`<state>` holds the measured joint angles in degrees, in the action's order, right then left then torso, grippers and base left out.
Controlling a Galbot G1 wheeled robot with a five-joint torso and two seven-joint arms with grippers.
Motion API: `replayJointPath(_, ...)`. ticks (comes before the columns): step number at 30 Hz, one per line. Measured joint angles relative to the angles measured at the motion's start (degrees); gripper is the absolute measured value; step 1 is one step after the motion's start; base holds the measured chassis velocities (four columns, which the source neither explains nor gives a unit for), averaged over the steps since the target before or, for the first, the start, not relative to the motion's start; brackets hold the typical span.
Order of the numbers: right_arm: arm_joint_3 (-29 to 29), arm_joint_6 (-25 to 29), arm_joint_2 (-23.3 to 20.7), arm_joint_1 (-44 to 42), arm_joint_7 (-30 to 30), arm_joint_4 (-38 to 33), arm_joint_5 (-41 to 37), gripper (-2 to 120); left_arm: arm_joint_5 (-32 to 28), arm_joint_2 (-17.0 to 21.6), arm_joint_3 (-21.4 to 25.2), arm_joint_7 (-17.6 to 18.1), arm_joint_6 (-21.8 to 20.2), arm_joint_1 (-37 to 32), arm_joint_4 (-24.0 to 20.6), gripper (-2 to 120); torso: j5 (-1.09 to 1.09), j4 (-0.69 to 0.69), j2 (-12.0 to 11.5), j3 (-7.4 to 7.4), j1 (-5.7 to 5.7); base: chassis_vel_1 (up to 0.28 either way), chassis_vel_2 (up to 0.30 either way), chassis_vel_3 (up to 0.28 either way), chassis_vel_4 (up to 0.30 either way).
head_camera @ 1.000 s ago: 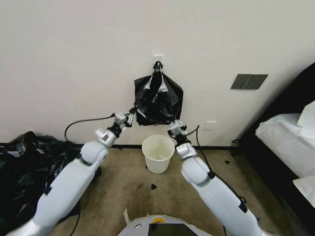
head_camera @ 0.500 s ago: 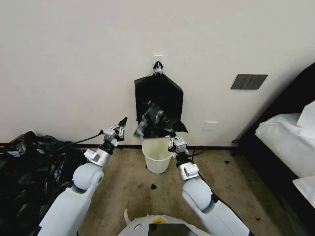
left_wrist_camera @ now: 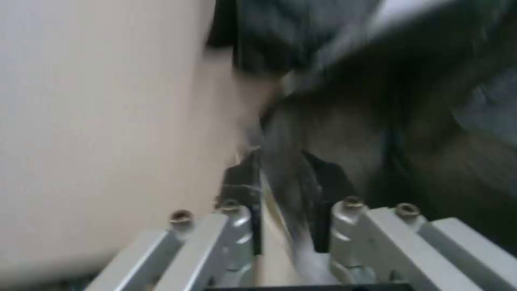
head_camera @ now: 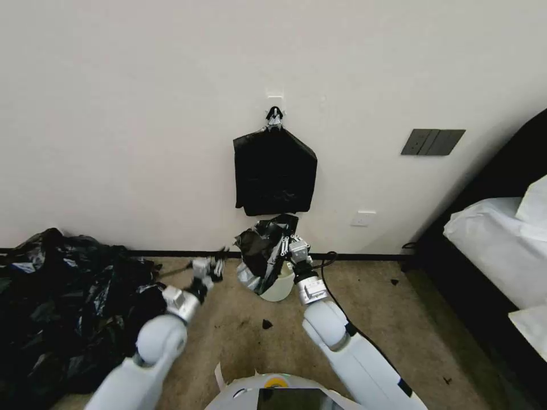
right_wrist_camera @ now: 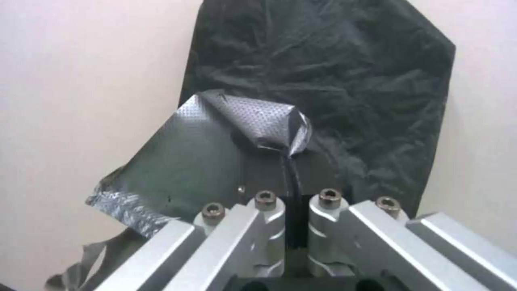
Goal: Place a trash bag onto the trash bin.
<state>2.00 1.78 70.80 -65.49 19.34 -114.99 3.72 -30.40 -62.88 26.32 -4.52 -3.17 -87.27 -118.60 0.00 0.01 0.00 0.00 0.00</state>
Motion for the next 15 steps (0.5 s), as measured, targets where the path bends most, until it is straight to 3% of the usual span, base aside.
replayJointPath(1,0.15,0.21,0.27,0.34,-0.07,0.76,0.46,0,-3.02,-1.04,-0.26,0.11,-0.66,-2.04,-0.14,25,0.00,0.00,0.00,0.00,0.00,0.000,0.000,0.000,0.000)
replayJointPath(3,0.15,0.21,0.27,0.34,-0.07,0.76,0.46,0,-3.02,-1.04,-0.26,0.11,-0.66,-2.04,-0.14,25,0.00,0.00,0.00,0.00,0.00,0.000,0.000,0.000,0.000)
replayJointPath(6,0.81,0.63,0.87,1.66,-0.23,2.21,2.08,0,-11.38,-2.69,-2.73,1.49,-3.37,-7.30,-1.67,44,0.01,0.00,0.00,0.00,0.00,0.000,0.000,0.000,0.000)
replayJointPath(8,0.94,0.73,0.98,1.91,-0.35,2.43,2.56,0,-13.11,-3.02,-3.33,2.63,-4.15,-7.84,-2.17,48,0.01,0.00,0.00,0.00,0.00,0.000,0.000,0.000,0.000)
replayJointPath(11,1.32,0.87,1.20,2.38,-0.70,2.84,3.20,0,-21.41,-4.73,-4.44,7.38,-7.83,-7.99,-4.93,63,0.00,-0.02,0.00,0.00,0.00,0.000,0.000,0.000,0.000)
replayJointPath(13,1.35,0.88,1.23,2.41,-0.77,2.90,3.26,0,-23.53,-5.18,-4.52,8.54,-8.79,-7.86,-5.81,66,0.01,-0.02,0.00,0.00,0.00,0.000,0.000,0.000,0.000)
replayJointPath(15,1.37,0.95,1.27,2.46,-0.93,3.04,3.45,0,-28.79,-6.36,-4.54,12.51,-11.39,-7.54,-8.20,73,0.01,-0.03,0.00,0.00,0.00,0.000,0.000,0.000,0.000)
